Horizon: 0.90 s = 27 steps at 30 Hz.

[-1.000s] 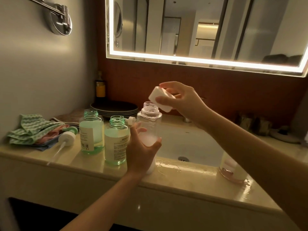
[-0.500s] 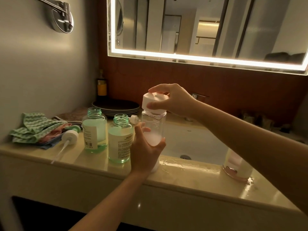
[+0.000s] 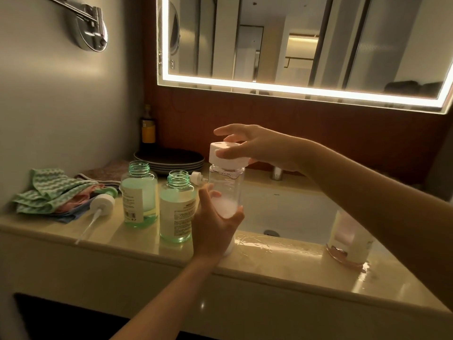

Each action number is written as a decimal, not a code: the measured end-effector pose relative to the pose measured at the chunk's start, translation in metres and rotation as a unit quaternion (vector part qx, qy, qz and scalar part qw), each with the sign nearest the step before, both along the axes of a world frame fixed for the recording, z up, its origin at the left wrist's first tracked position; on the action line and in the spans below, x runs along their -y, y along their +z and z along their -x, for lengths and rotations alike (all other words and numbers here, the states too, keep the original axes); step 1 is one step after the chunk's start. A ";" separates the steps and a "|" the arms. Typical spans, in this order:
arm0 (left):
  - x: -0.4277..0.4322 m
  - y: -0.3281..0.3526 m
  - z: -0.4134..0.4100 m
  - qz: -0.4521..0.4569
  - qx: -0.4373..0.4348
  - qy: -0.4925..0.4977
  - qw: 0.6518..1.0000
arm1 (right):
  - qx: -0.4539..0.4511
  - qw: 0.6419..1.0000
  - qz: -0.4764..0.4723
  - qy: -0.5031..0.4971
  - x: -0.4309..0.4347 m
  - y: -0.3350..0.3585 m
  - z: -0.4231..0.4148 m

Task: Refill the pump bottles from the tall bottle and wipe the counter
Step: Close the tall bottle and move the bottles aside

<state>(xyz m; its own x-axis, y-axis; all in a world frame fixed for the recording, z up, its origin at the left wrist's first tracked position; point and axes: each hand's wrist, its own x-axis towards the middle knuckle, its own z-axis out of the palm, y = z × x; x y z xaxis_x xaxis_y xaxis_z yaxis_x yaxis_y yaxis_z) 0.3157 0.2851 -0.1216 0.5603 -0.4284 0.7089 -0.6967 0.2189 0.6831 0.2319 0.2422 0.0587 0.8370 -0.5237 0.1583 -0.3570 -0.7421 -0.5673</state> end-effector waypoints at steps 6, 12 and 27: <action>-0.001 0.000 0.000 0.003 -0.002 -0.002 1.000 | 0.023 0.987 0.157 -0.023 0.004 -0.011 -0.003; 0.000 -0.002 -0.001 -0.002 0.007 0.008 1.000 | 0.014 0.993 0.119 -0.023 0.000 -0.001 0.001; -0.002 -0.002 0.001 -0.011 -0.003 0.004 1.000 | -0.033 0.994 0.100 0.027 0.002 0.003 0.005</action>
<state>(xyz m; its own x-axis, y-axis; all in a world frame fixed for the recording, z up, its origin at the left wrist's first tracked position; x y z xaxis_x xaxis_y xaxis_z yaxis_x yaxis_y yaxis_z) 0.3148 0.2875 -0.1237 0.5674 -0.4392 0.6965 -0.6948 0.1985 0.6912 0.2272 0.2398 0.0618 0.8747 -0.4420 0.1987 -0.3459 -0.8566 -0.3829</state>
